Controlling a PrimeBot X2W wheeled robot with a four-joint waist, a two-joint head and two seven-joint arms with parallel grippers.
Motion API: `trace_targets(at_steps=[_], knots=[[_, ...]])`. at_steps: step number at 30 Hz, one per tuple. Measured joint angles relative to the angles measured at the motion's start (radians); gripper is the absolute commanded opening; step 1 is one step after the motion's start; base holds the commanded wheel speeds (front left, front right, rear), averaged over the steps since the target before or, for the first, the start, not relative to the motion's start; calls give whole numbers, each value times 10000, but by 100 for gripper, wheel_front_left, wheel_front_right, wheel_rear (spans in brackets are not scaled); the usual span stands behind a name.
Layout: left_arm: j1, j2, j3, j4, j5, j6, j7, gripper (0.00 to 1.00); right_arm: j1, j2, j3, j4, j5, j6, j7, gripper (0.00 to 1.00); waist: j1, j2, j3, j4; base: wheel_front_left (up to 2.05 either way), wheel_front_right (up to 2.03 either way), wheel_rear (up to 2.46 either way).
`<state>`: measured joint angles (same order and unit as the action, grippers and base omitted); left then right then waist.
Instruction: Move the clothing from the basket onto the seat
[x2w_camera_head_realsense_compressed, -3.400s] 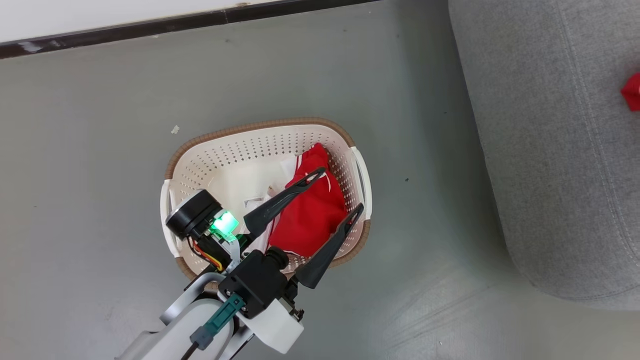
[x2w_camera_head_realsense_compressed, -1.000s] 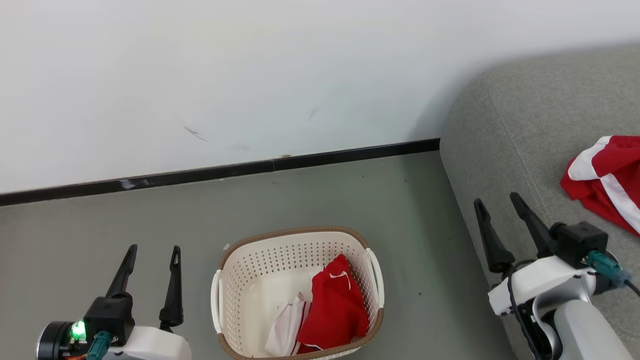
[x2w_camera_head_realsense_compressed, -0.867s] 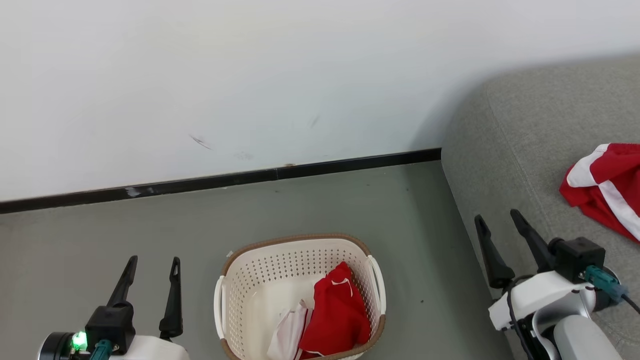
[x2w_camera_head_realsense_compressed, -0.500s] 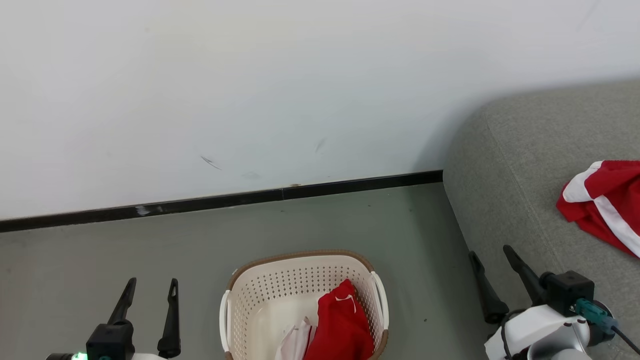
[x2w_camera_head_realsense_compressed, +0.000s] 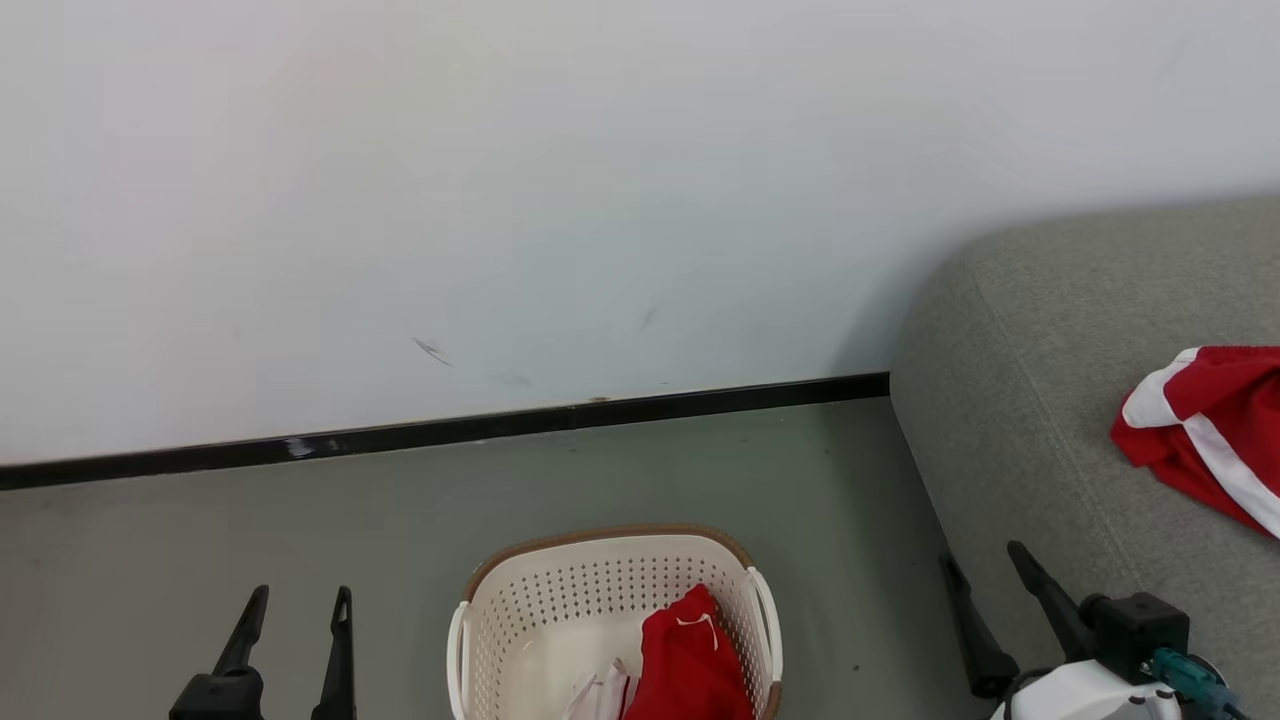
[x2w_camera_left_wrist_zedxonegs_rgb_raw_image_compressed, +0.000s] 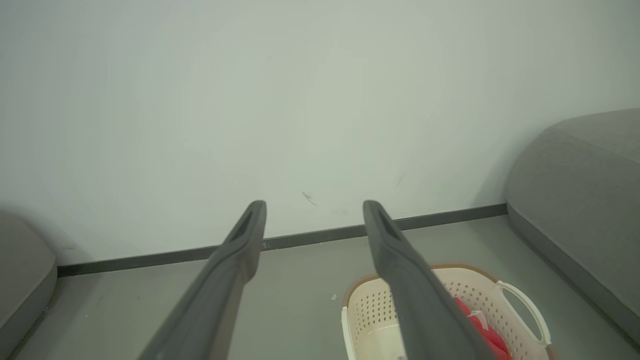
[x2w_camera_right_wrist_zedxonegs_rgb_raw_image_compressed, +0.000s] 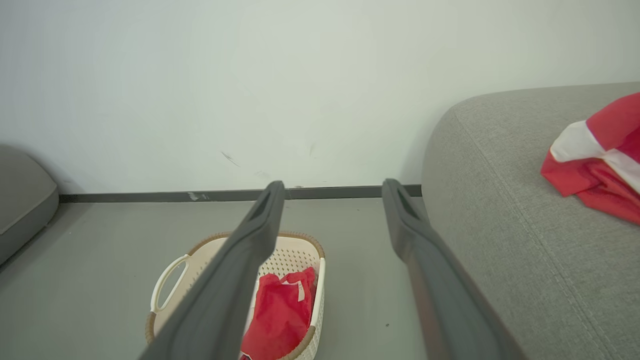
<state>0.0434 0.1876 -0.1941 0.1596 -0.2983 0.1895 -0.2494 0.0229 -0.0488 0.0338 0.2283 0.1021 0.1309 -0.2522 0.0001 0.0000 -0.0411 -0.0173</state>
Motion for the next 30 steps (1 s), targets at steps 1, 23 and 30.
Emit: trace_targets(at_steps=[1, 23, 30], knots=[[57, -4, 15, -2, 0, -2, 0, 100, 37, 12, 0, -23, 0, 0, 0, 100, 0, 0, -18, 3, 0, 0, 0], [248, -44, 98, -96, 17, -182, 0, 100, 412, 63, 96, -675, -42, 0, 17, 100, 0, 0, 250, 0, 0, 0, 0], [218, -4, 35, -84, 109, -339, 0, 100, 413, 71, 332, -903, -88, 0, 81, 100, 0, 0, 470, -14, 0, 0, 0]])
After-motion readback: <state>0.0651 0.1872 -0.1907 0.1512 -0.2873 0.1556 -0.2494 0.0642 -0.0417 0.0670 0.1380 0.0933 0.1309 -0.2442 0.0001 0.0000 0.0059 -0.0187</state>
